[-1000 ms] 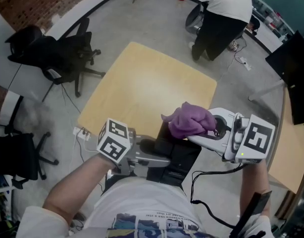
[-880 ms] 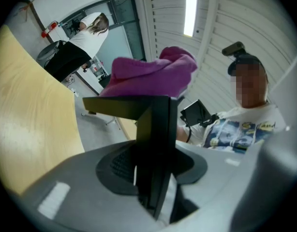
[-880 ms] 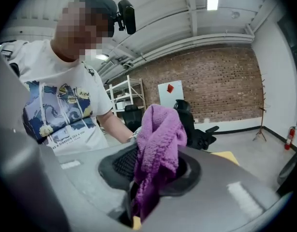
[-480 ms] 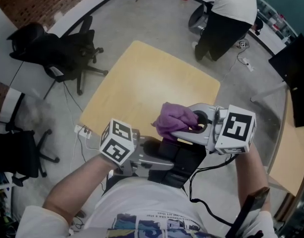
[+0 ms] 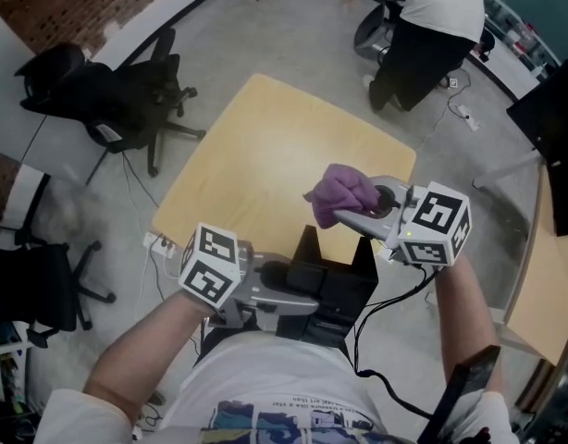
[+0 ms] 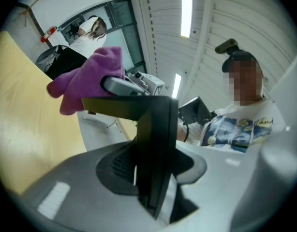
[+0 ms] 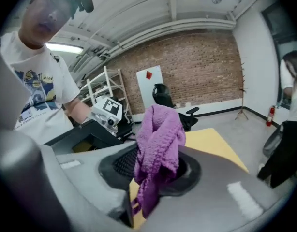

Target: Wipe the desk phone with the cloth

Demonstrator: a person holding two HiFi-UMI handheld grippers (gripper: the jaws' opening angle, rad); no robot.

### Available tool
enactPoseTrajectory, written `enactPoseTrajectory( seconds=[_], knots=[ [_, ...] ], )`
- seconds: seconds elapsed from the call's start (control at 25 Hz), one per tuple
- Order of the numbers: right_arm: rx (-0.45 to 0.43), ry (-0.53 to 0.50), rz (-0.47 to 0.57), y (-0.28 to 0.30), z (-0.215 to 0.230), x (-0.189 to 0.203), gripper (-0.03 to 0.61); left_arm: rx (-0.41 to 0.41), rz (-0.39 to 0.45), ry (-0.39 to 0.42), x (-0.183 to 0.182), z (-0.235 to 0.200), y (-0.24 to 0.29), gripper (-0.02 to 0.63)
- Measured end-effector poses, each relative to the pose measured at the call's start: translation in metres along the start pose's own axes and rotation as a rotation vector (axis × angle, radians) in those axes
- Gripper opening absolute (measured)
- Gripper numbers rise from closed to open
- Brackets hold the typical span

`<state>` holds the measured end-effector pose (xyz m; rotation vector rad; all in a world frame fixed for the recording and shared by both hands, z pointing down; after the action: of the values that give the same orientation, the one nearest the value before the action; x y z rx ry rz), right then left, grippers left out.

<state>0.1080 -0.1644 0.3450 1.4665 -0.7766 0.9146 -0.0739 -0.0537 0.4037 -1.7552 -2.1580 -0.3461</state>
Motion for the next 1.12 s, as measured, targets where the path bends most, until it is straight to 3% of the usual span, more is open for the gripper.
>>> enactPoseTrajectory(
  seconds=[0.16, 0.32, 0.76, 1.12],
  knots=[
    [0.201, 0.088, 0.089, -0.038, 0.007, 0.008, 0.103, -0.023, 0.051, -0.025, -0.006, -0.003, -0.016, 0.183],
    [0.279, 0.155, 0.128, -0.064, -0.005, 0.021, 0.103, -0.021, 0.102, -0.023, -0.017, -0.004, -0.031, 0.181],
    [0.244, 0.324, 0.342, -0.044, -0.053, 0.045, 0.103, 0.043, 0.173, -0.062, -0.037, -0.01, -0.039, 0.181],
    [0.121, 0.327, 0.368, -0.033, -0.09, 0.067, 0.098, 0.065, 0.223, -0.095, -0.047, -0.014, -0.04, 0.181]
  ],
)
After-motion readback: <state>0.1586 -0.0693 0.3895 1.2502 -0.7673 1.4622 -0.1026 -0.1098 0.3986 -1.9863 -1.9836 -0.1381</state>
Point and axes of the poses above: the fingertips, and each gripper's own axes: y forward along the fingers, z to its right, x out of its underside, the point moved 10 cm from there along -y, backward along the fingers, and after that the axes turned 14 degrees about -y, right-handed, at the moved point
